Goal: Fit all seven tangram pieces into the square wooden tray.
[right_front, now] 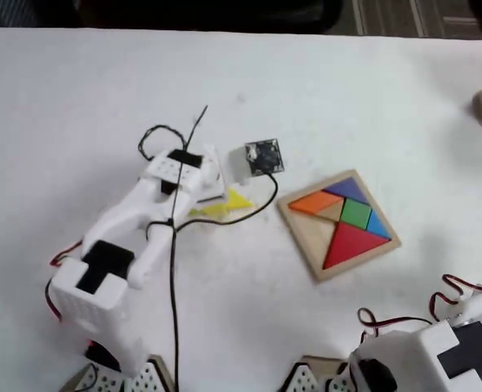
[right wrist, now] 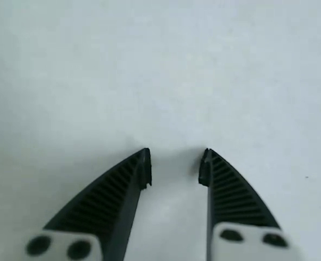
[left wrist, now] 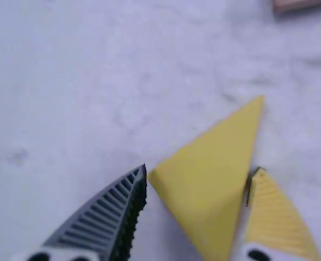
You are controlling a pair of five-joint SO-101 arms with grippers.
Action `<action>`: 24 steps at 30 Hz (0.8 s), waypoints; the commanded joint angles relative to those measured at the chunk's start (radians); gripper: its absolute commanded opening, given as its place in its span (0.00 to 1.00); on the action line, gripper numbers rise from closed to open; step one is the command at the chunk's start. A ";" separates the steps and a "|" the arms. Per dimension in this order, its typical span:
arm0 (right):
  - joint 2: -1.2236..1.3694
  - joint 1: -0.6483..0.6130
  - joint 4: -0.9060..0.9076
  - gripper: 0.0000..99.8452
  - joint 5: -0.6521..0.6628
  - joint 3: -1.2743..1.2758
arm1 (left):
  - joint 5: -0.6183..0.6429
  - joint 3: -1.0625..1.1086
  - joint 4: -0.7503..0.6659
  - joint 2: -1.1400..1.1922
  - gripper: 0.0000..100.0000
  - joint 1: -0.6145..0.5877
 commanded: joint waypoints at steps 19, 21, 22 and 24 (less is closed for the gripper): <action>-0.033 -0.019 0.019 0.16 0.075 0.032 | 0.146 -0.089 0.083 0.018 0.28 -0.036; -0.033 -0.019 0.019 0.16 0.075 0.032 | 0.146 -0.089 0.106 0.018 0.28 -0.031; -0.033 -0.019 0.019 0.16 0.077 0.032 | 0.147 -0.098 0.140 0.019 0.28 -0.028; -0.033 -0.019 0.019 0.16 0.101 0.032 | 0.147 -0.135 0.250 0.033 0.28 -0.015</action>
